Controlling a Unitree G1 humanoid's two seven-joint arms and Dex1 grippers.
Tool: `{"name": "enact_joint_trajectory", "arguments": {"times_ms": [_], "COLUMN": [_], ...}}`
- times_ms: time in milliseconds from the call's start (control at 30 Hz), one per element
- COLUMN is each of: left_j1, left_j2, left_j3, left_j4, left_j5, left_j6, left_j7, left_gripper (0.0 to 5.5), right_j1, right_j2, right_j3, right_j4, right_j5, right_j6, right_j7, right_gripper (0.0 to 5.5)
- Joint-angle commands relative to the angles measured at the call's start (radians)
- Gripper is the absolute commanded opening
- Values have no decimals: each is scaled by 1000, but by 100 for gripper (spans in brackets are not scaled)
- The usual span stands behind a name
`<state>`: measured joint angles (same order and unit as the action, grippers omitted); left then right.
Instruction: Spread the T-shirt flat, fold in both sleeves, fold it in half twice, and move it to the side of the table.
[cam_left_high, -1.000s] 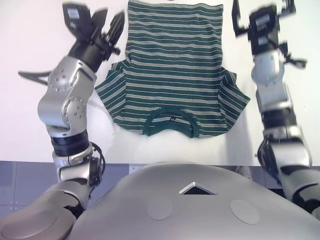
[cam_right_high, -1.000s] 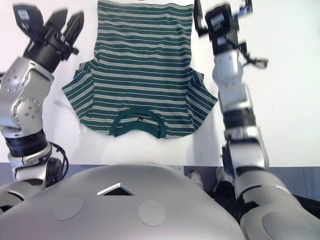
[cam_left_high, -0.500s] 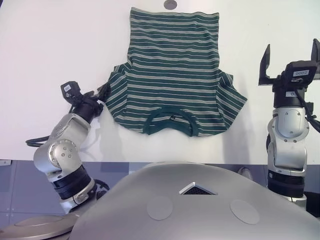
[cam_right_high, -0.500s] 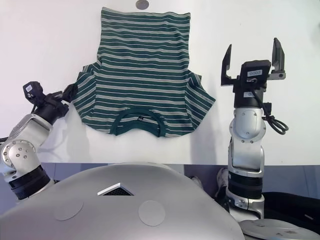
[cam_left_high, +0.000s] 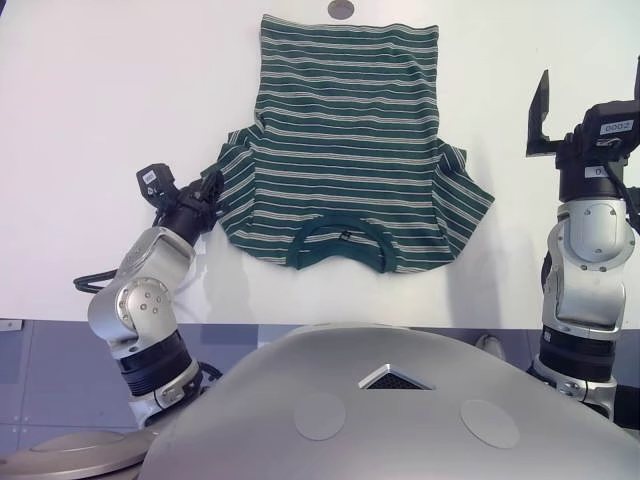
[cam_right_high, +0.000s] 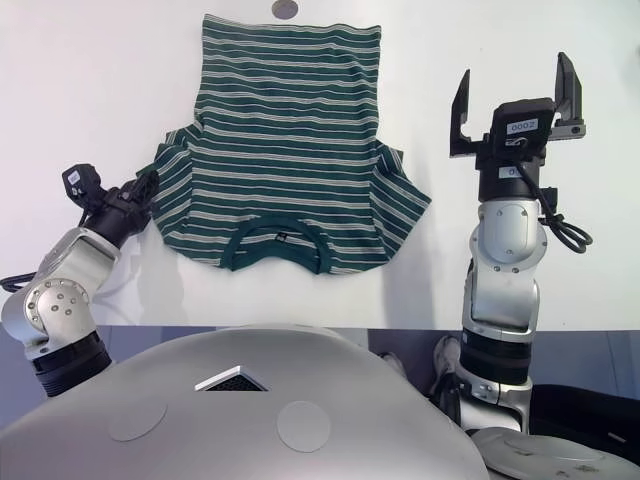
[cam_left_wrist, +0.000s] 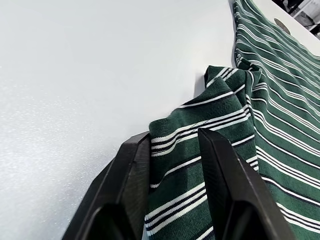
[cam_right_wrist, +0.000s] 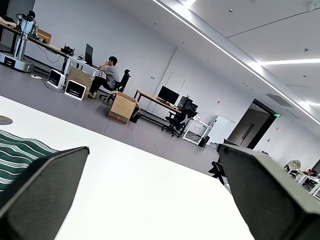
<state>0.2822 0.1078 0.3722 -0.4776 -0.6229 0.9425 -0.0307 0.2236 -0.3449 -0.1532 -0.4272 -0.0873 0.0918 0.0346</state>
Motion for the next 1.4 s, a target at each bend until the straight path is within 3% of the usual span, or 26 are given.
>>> {"name": "enact_joint_trajectory", "arguments": {"times_ms": [33,200,467,700,1100,1300,1400], "left_j1": [58,58,67,55,98,-2,-53], "left_j2": [-16,29,192,267,347,293,250], "left_j3": [-36,-71,-196,-292,-363,-350,-299], "left_j4": [67,39,-66,-145,-246,-233,-252], "left_j5": [52,111,209,251,79,-13,-109], "left_j6": [26,-37,-192,-274,-32,0,20], "left_j7": [40,35,-128,-239,-357,-351,-327], "left_gripper": [106,3,1,1,1,126,126], "right_j1": [-27,-35,-7,-10,-6,35,94], "right_j2": [-8,-5,11,28,52,45,42], "right_j3": [-13,-18,-13,-5,9,-6,-36], "right_j4": [19,32,41,56,52,56,25], "right_j5": [-9,-11,-32,-47,-68,-53,21], "right_j6": [0,-10,-33,-49,-60,-36,-7], "right_j7": [18,26,18,18,28,56,115], "right_gripper": [477,477,477,477,477,477,477]}}
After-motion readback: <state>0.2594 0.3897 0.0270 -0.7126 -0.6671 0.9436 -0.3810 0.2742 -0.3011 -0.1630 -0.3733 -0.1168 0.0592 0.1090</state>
